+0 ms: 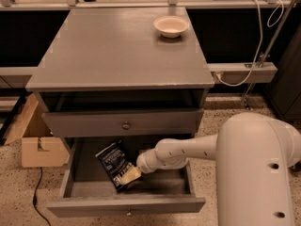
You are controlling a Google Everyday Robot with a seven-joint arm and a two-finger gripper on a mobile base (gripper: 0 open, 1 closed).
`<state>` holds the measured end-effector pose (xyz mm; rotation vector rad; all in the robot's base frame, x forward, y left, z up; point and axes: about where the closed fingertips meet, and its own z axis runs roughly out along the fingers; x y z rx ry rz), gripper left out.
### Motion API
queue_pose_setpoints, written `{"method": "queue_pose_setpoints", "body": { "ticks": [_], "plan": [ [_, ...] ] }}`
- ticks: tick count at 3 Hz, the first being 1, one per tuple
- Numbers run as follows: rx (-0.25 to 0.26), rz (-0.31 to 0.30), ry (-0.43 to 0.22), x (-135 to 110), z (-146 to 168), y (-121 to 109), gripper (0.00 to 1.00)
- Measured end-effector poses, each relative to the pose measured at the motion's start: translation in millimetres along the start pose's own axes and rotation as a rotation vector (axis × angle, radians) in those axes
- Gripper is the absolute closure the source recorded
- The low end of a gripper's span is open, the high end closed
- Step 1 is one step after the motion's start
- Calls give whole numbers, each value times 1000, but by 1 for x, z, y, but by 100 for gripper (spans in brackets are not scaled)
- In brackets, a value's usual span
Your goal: Pick blue chip bag from middle drawer and place on counter
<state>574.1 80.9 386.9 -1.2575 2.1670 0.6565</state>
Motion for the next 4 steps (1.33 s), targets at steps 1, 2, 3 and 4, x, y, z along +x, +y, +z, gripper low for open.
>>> {"method": "queue_pose_setpoints", "body": {
  "ticks": [1, 2, 3, 4],
  "plan": [
    [-20, 11, 2, 0, 20, 4, 27],
    [-20, 12, 2, 0, 20, 4, 50],
    [6, -10, -45, -5, -9, 8, 73],
    [-22, -85, -153, -19, -45, 22, 96]
  ]
}}
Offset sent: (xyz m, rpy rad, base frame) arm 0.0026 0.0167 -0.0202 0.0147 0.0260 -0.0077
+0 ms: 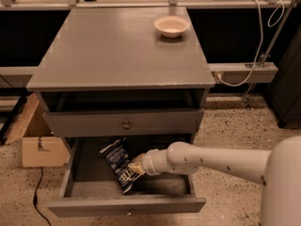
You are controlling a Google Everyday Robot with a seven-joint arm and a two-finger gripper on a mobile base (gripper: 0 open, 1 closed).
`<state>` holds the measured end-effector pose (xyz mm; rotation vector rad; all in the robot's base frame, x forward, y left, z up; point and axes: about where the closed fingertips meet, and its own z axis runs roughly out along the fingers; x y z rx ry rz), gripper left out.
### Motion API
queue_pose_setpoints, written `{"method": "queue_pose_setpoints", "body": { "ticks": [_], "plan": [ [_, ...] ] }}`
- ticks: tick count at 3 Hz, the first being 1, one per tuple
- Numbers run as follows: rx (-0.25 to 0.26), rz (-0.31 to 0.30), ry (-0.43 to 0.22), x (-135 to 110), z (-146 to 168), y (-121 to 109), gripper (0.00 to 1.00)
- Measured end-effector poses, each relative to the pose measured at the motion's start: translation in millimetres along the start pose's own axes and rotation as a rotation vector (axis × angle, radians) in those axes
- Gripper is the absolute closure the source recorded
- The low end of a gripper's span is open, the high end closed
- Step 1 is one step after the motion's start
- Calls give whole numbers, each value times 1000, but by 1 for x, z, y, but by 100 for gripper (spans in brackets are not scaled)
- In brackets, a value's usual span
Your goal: Pick blue chip bag from middle drawer and place on counter
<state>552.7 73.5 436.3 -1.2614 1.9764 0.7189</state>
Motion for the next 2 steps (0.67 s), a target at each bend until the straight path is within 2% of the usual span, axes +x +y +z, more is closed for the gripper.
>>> {"method": "queue_pose_setpoints", "body": {
  "ticks": [1, 2],
  "plan": [
    [-73, -66, -133, -2, -76, 12, 100],
    [-73, -68, -134, -4, -74, 12, 100]
  ]
}}
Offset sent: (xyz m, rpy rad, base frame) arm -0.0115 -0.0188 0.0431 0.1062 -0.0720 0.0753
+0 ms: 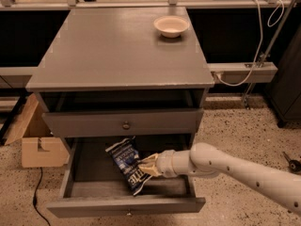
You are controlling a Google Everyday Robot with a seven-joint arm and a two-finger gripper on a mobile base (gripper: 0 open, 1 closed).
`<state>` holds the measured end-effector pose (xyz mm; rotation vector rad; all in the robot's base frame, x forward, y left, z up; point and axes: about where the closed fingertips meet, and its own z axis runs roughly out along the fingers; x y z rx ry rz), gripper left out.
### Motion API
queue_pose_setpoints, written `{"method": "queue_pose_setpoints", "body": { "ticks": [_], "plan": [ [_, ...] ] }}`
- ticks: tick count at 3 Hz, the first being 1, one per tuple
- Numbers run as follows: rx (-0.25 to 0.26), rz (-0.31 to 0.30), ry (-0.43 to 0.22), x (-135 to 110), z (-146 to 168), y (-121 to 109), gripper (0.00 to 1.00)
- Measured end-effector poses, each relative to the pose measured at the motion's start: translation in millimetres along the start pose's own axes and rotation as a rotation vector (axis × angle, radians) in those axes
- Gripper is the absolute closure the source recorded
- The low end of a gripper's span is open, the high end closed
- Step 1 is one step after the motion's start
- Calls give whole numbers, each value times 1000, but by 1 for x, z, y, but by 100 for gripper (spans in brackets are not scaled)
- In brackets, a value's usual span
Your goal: Pick blue chip bag from middle drawer and place on counter
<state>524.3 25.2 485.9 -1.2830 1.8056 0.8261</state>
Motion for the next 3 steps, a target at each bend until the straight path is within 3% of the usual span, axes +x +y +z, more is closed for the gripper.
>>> {"method": "queue_pose_setpoints", "body": {
  "ticks": [1, 2, 3],
  "plan": [
    [-84, -122, -15, -36, -18, 45, 100],
    [-130, -261, -34, -79, -43, 88, 100],
    [-89, -345, -63, -119, -82, 95, 100]
  ]
}}
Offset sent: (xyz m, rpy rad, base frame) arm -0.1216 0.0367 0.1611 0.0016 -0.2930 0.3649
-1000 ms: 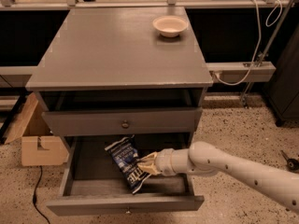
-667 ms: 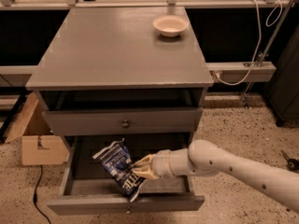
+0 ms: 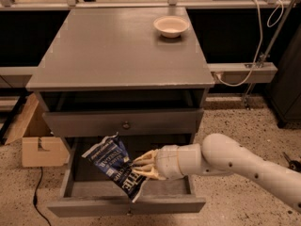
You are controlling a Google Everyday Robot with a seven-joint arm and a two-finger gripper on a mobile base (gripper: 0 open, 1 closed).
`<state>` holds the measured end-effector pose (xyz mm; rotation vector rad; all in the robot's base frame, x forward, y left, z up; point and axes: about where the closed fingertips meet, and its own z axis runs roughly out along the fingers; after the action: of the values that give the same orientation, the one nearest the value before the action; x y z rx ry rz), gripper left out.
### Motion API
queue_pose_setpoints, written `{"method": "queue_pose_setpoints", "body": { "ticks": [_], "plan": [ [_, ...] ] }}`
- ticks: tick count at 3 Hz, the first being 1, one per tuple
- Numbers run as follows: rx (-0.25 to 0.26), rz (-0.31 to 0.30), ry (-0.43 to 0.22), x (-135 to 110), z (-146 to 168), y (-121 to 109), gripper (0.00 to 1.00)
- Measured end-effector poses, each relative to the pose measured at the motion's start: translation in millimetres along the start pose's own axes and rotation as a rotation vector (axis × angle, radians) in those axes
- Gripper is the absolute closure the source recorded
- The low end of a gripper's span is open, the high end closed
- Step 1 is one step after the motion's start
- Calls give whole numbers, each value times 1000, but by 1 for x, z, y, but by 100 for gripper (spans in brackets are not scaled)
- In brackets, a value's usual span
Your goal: Pick blue chip bag from middle drawer and place on counter
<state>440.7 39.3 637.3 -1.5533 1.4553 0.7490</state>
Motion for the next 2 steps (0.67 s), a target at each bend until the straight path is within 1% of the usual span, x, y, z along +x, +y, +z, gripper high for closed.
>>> {"method": "queue_pose_setpoints", "body": {
  "ticks": [1, 2],
  "plan": [
    [78, -60, -8, -45, -55, -24, 100],
    [78, -60, -8, -45, -55, -24, 100]
  ]
}}
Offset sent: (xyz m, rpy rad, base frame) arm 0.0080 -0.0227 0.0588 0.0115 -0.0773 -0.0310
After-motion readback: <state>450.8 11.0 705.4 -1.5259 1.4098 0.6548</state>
